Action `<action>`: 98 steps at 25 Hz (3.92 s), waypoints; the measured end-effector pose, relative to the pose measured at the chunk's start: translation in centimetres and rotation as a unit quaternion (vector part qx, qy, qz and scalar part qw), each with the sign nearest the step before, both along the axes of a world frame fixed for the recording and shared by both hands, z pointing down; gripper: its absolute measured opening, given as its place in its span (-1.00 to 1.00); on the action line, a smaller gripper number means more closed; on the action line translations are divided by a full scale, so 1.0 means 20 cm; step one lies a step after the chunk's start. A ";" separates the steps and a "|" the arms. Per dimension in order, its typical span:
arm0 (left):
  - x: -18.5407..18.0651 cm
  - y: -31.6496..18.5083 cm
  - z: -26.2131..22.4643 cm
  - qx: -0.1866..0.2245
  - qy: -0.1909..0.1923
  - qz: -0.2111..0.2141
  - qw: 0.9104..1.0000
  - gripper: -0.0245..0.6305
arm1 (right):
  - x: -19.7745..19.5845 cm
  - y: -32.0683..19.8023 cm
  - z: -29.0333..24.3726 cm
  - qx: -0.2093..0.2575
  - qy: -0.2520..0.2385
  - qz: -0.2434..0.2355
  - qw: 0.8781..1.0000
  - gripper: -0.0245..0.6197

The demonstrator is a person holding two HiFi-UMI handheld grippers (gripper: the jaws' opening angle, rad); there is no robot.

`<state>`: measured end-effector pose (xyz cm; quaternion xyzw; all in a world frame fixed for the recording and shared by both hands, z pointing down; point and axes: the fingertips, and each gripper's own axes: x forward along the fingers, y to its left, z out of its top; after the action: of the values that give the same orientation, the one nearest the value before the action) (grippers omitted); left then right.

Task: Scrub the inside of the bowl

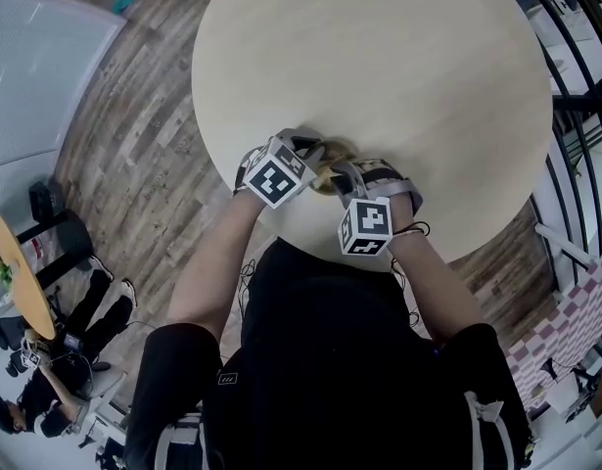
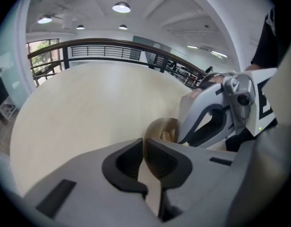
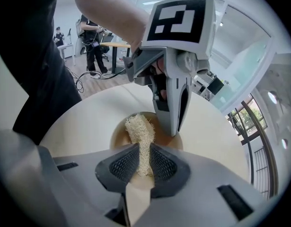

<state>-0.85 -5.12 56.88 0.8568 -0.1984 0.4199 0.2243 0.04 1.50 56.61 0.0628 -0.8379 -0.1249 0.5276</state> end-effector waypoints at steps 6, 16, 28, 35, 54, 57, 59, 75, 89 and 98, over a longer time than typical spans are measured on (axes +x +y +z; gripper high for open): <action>-0.05 0.03 0.00 -0.006 0.007 -0.090 0.996 -0.85 | -0.06 -0.07 0.02 0.012 0.014 0.017 1.000 -0.69; -0.14 -0.02 0.01 -0.034 0.032 -0.217 0.975 -0.85 | -0.03 -0.02 -0.16 0.011 -0.027 0.033 0.999 -0.69; -0.13 0.00 -0.01 0.001 0.013 -0.199 0.980 -0.79 | -0.16 0.06 -0.03 0.010 0.006 -0.038 0.999 -0.69; -0.18 0.04 0.01 -0.007 0.007 -0.210 0.978 -0.84 | -0.13 0.01 -0.01 0.011 0.010 -0.012 1.000 -0.69; -0.05 -0.04 -0.07 0.040 0.003 -0.087 0.995 -0.48 | 0.03 -0.03 0.01 0.050 0.048 -0.014 0.998 -0.70; 0.02 -0.06 -0.06 0.062 -0.008 0.009 0.998 -0.80 | 0.03 -0.03 0.01 0.047 0.046 -0.019 0.998 -0.69; 0.05 -0.05 -0.06 0.054 -0.001 0.034 0.998 -0.85 | 0.04 -0.03 0.01 0.044 0.047 -0.023 0.998 -0.70; 0.09 -0.04 -0.04 0.022 -0.003 -0.054 0.998 -0.85 | -0.11 0.05 -0.08 0.008 0.003 -0.020 1.000 -0.69; -0.07 0.03 -0.03 -0.010 0.011 -0.090 0.996 -0.85 | -0.08 0.03 -0.01 0.006 0.019 -0.009 1.000 -0.70; -0.12 0.07 -0.03 -0.032 0.031 -0.183 0.982 -0.85 | -0.03 -0.12 -0.09 0.068 0.015 0.057 0.996 -0.70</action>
<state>-3.31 -3.66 56.28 0.8113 -0.3307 0.3508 0.3306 -0.65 -0.99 54.89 0.1447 -0.8144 -0.1520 0.5411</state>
